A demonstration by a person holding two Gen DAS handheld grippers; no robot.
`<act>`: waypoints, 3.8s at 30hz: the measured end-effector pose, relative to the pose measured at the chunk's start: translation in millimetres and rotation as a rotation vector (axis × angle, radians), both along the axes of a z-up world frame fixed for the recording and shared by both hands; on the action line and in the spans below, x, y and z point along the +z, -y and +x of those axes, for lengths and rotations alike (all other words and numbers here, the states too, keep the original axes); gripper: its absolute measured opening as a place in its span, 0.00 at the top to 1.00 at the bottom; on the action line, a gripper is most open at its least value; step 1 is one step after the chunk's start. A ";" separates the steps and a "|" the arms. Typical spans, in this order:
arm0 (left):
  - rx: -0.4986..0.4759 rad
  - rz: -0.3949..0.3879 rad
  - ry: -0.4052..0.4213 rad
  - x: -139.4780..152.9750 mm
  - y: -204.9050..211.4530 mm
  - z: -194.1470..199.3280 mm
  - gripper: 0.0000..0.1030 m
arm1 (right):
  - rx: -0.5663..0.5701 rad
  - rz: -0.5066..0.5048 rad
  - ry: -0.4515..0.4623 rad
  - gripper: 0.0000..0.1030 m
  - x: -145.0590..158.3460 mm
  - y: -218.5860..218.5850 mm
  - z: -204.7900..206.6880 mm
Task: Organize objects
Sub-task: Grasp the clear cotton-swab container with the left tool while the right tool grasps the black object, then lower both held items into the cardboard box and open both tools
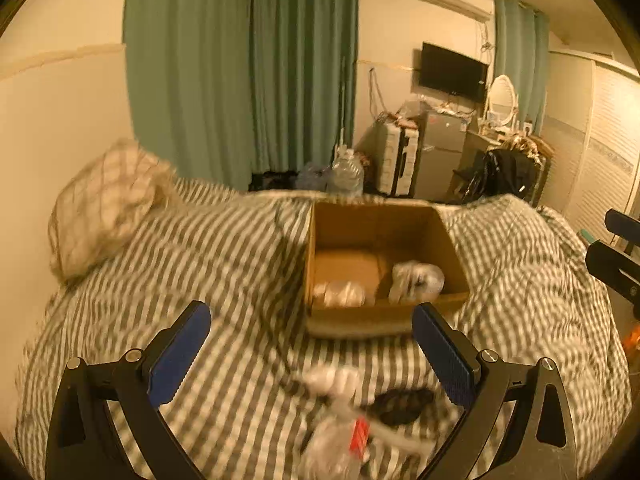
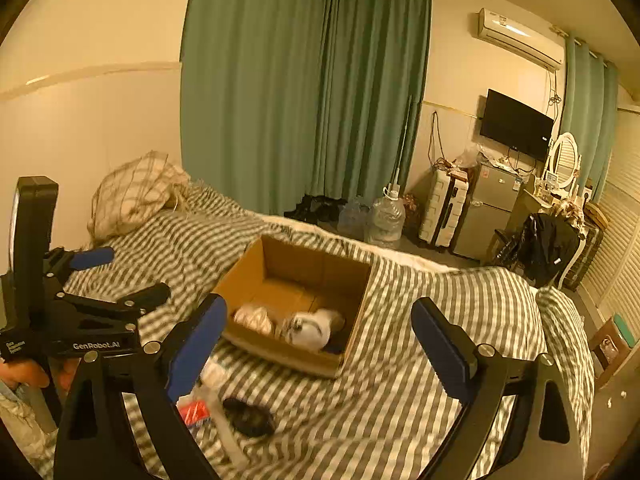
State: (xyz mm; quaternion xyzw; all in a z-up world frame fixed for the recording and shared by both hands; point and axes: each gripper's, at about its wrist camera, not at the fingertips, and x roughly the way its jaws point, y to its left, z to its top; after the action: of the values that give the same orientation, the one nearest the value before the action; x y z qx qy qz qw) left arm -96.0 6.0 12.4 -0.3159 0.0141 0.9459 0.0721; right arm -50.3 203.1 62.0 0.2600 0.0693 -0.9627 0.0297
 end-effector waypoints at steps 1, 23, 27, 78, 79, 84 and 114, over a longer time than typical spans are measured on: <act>0.004 0.007 0.015 -8.9 2.7 5.1 0.00 | 0.003 0.003 0.011 0.09 -5.9 3.5 3.3; -0.047 -0.091 0.325 -171.0 -23.7 14.0 0.10 | -0.045 0.096 0.302 0.09 -162.4 20.7 -29.8; -0.084 -0.088 0.345 -175.6 -27.5 14.2 0.28 | -0.047 0.105 0.322 0.09 -165.5 23.1 -33.8; -0.085 0.017 0.032 -39.9 -15.4 11.3 0.35 | 0.092 0.002 0.237 0.70 -97.3 22.8 -48.4; -0.089 0.019 0.019 -32.8 -18.6 7.8 0.36 | 0.088 0.007 0.217 0.70 -86.6 19.5 -48.9; -0.102 0.022 -0.060 3.0 -36.2 -28.0 0.36 | 0.060 0.025 0.126 0.70 -39.3 5.0 -72.1; -0.103 -0.015 -0.014 -13.6 -50.3 -117.9 0.05 | -0.045 -0.049 0.105 0.40 -43.4 -39.9 -150.4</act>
State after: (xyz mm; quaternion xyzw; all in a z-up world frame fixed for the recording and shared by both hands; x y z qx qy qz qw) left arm -213.9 56.3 -1.2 -0.3085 0.0381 0.9431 0.1182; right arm -200.6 243.0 18.6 0.3108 0.0380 -0.9495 0.0181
